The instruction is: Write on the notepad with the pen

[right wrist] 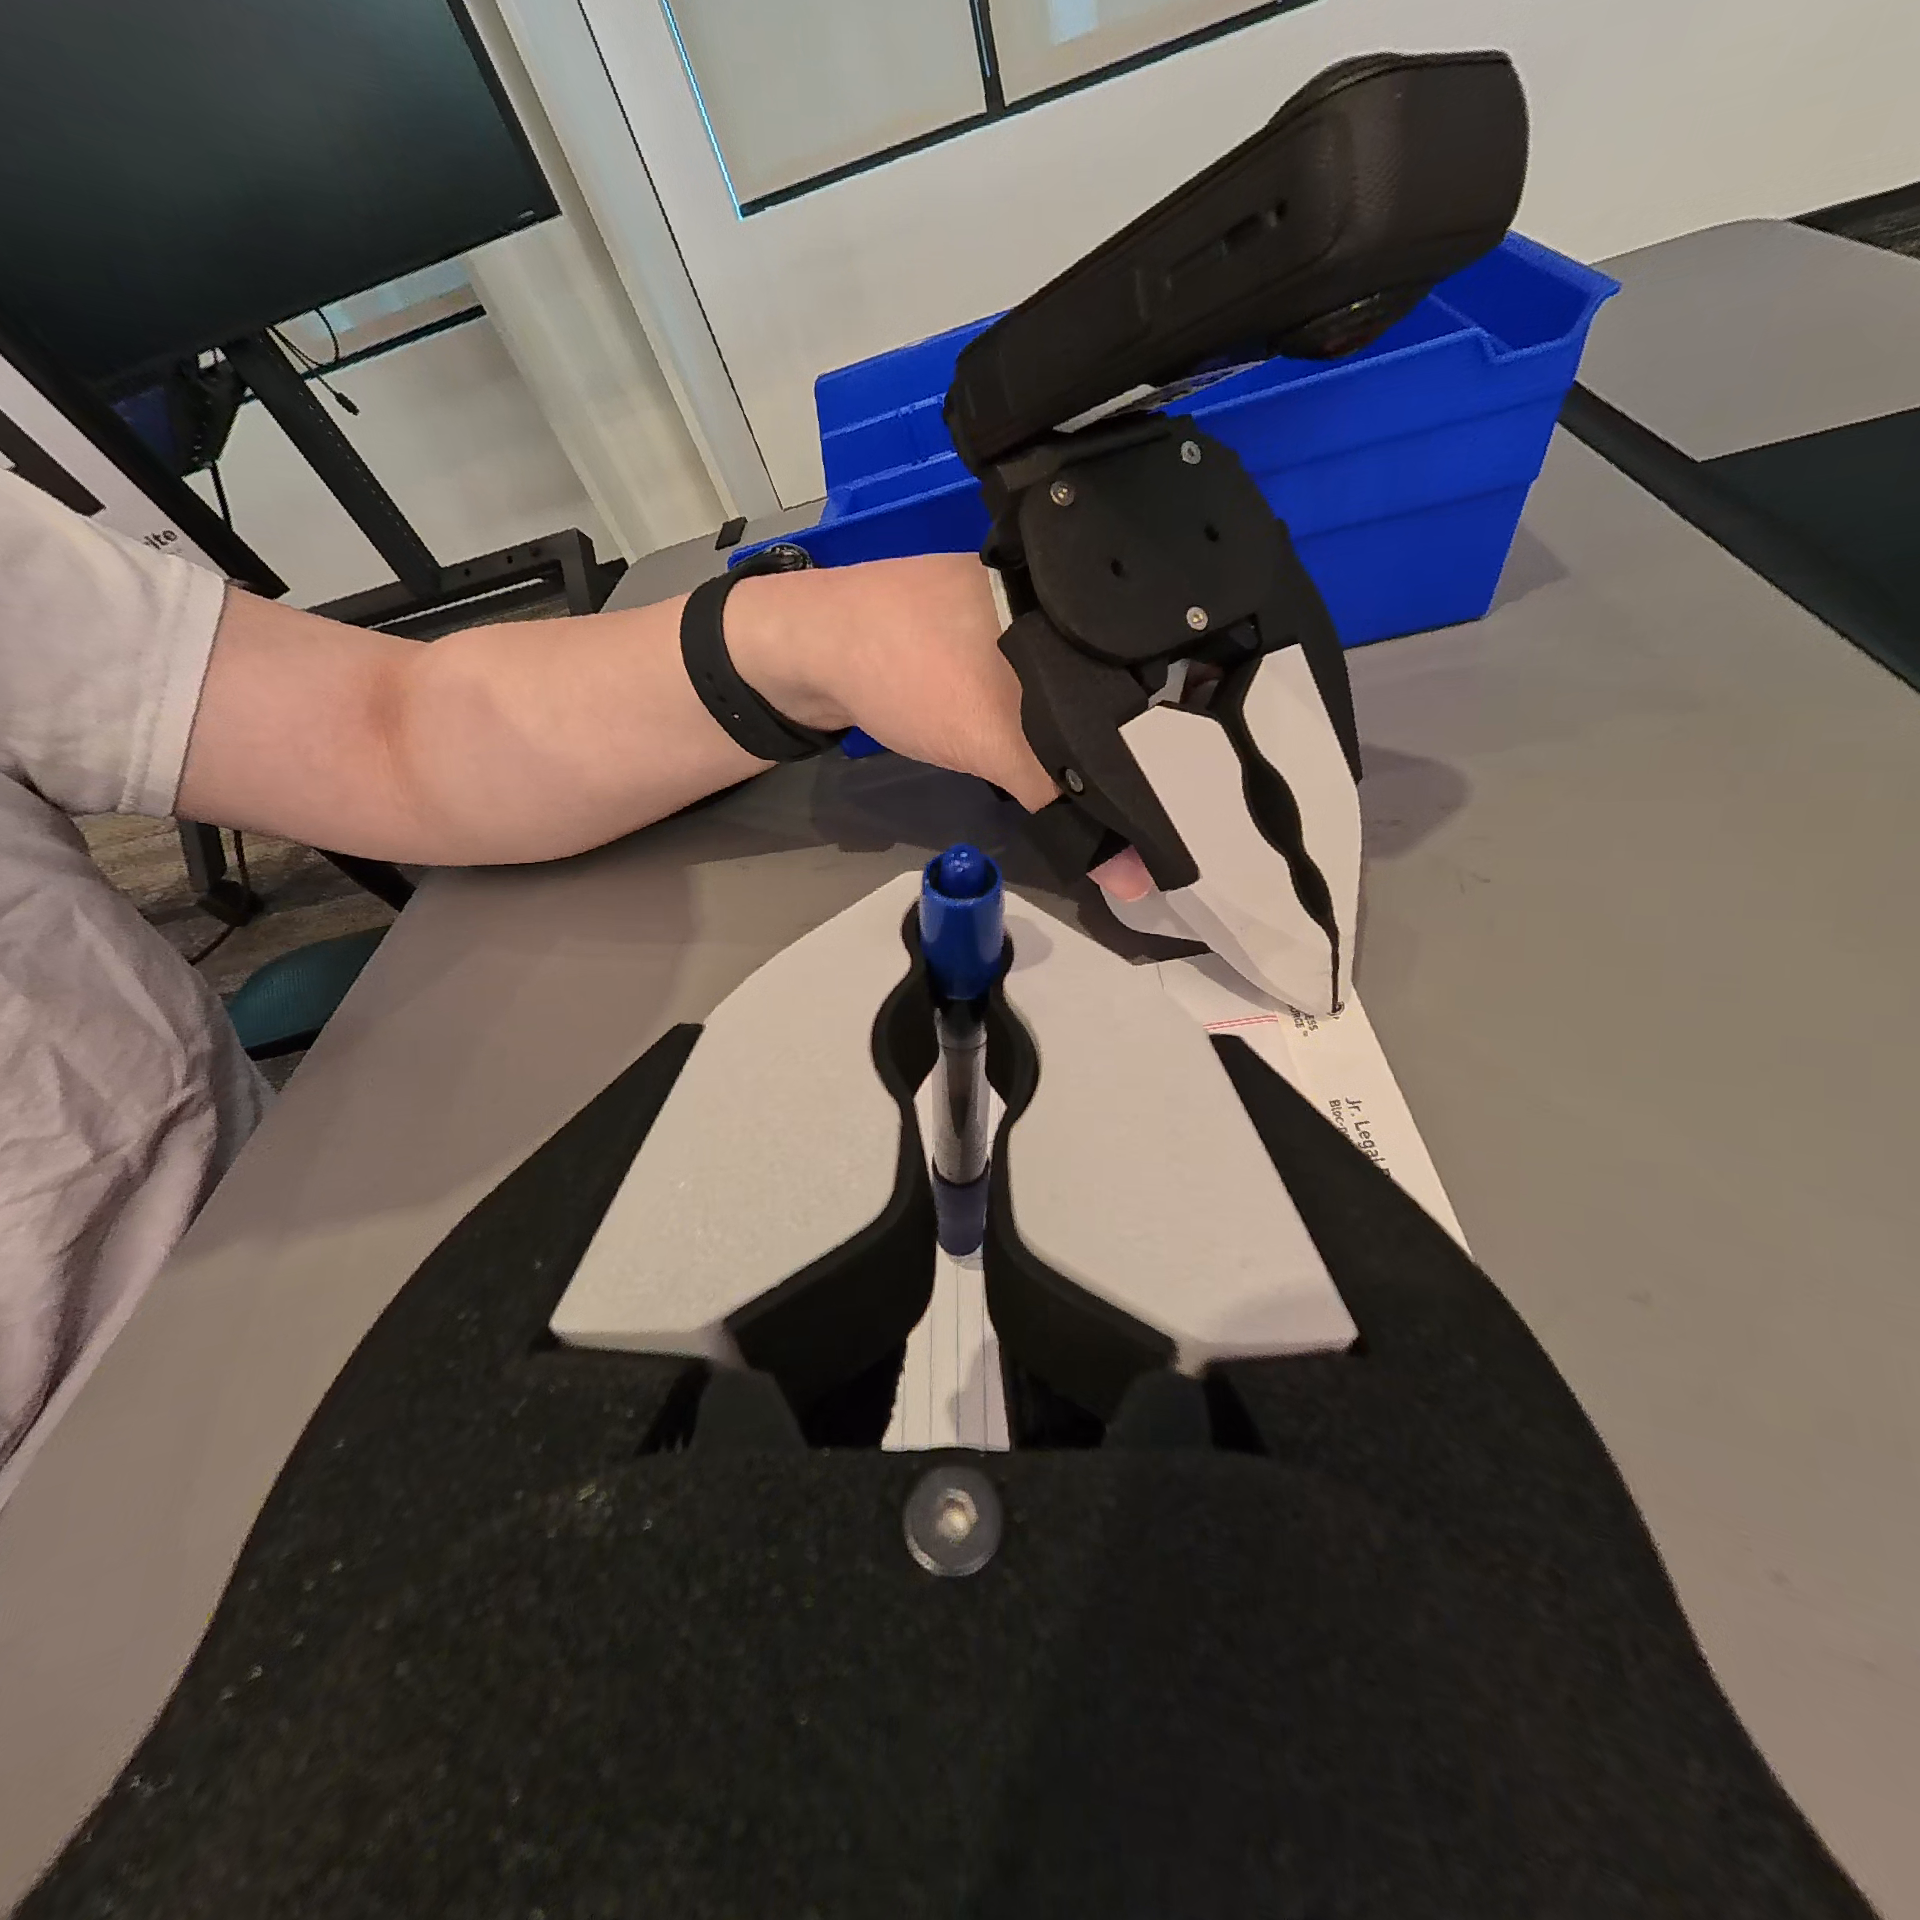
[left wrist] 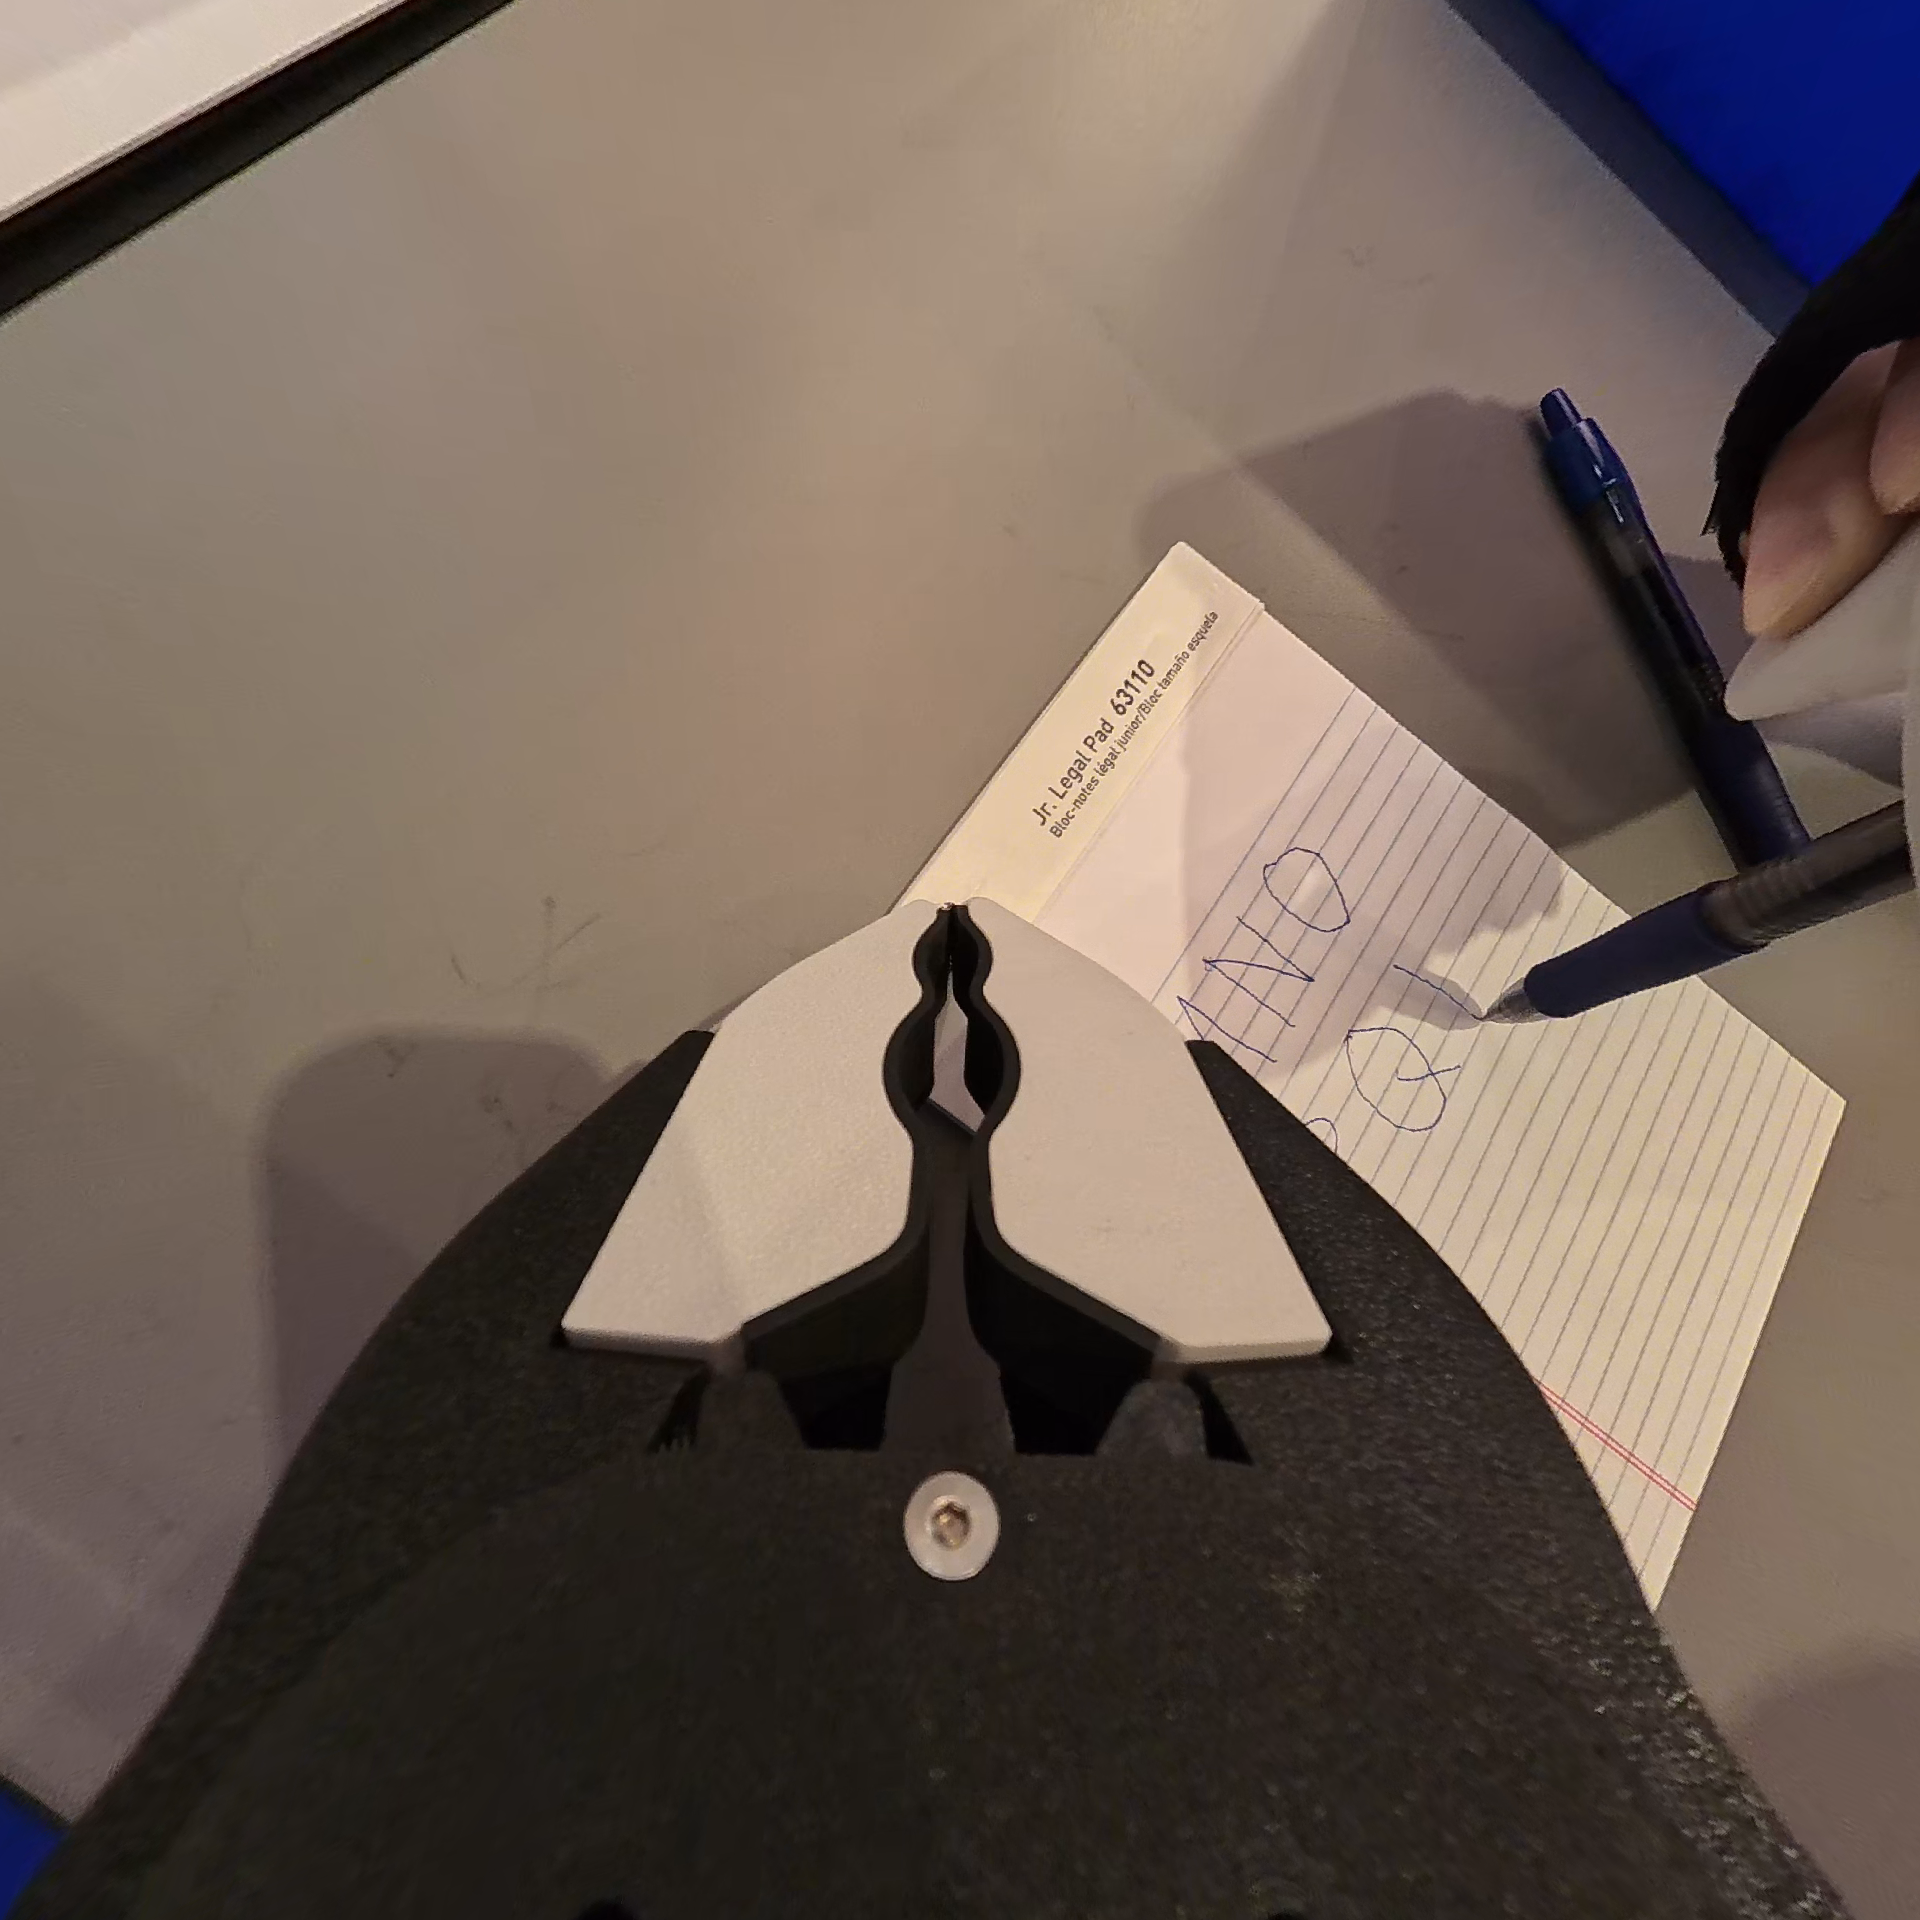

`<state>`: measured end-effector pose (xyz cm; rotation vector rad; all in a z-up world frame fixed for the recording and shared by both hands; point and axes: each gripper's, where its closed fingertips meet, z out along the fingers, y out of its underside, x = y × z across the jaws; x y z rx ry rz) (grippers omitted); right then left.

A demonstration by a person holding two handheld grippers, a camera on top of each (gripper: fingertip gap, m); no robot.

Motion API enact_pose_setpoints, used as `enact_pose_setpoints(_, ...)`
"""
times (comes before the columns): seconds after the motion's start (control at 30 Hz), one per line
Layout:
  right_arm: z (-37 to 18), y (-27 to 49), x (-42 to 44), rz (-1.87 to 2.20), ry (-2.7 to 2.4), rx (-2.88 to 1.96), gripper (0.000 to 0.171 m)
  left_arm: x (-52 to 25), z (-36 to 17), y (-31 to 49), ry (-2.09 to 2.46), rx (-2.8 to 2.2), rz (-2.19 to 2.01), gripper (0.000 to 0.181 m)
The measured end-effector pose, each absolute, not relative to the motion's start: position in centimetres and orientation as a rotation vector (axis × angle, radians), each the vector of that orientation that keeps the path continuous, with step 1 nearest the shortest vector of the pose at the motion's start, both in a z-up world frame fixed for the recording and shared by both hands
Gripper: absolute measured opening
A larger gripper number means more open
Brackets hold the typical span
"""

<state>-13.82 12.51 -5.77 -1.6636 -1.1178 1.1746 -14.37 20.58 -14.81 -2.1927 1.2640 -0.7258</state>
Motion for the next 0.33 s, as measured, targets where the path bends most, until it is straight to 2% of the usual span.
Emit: enact_pose_setpoints(0.33, -3.8, 14.4, -12.1, 1.107, -0.965, -1.577, 0.004, -14.4, -14.8, 20.6, 1.266, -2.193, -0.724, 0.000)
